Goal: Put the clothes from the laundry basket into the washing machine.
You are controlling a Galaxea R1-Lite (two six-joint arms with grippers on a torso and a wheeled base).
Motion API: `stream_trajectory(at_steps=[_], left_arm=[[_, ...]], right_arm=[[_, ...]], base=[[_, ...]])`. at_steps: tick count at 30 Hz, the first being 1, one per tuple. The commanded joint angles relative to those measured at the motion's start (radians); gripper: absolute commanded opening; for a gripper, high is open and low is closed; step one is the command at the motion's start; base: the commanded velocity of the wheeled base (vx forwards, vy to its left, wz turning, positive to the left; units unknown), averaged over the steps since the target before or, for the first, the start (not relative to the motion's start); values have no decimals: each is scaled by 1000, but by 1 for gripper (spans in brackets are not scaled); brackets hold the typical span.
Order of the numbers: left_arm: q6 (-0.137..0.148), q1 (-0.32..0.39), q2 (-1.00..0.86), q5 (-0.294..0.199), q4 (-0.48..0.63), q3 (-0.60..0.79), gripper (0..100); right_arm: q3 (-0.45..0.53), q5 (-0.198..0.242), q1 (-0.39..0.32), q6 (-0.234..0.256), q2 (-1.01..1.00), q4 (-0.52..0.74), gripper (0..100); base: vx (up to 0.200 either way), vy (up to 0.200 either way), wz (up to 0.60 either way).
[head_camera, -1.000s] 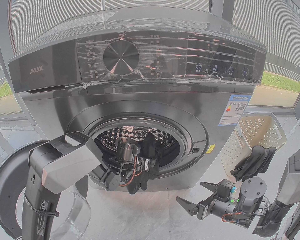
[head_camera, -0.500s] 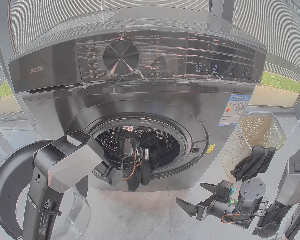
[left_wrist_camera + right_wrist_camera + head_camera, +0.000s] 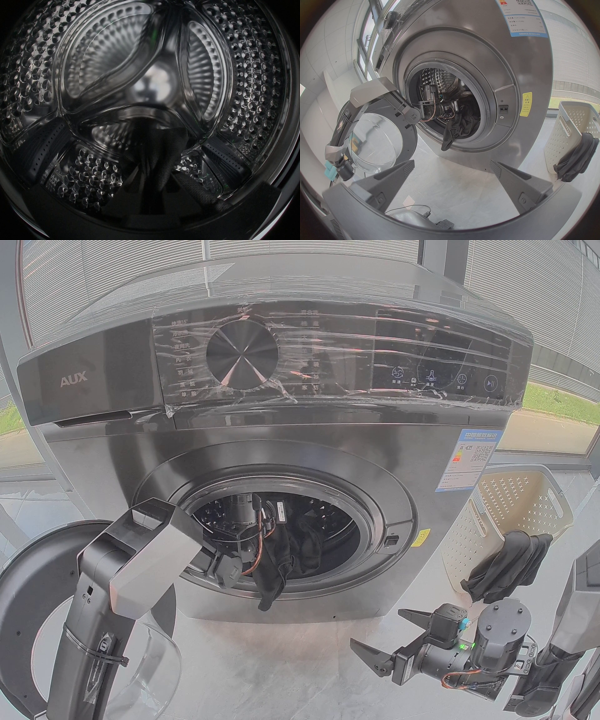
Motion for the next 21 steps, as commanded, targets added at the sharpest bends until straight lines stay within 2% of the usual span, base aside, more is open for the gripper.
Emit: stream_trajectory(at_steps=[1, 2, 6, 7, 9, 10, 17, 21], left_arm=[[-18, 0, 7, 0, 1, -3, 0], [-21, -1, 4, 1, 3, 1, 100], [-25, -6, -2, 1, 1, 0, 100], [-48, -17, -5, 1, -5, -8, 100], [-74, -29, -19, 3, 3, 10, 100], [-77, -34, -42, 3, 20, 32, 100], [-64, -78, -101, -16, 73, 230, 100], [-56, -90, -94, -25, 89, 265, 100]], right_arm=[[1, 0, 2, 0, 2, -1, 100], [1, 0, 2, 0, 2, -1, 100], [1, 0, 2, 0, 2, -1, 100], [1, 0, 2, 0, 2, -1, 100], [1, -1, 2, 2, 2, -1, 100], [1, 0, 2, 2, 3, -1, 100], [1, 0, 2, 2, 5, 0, 100], [3, 0, 2, 3, 8, 0, 100]], base=[[0, 0, 0], [0, 0, 0], [0, 0, 0], [0, 0, 0], [0, 0, 0], [0, 0, 0], [0, 0, 0], [0, 0, 0]])
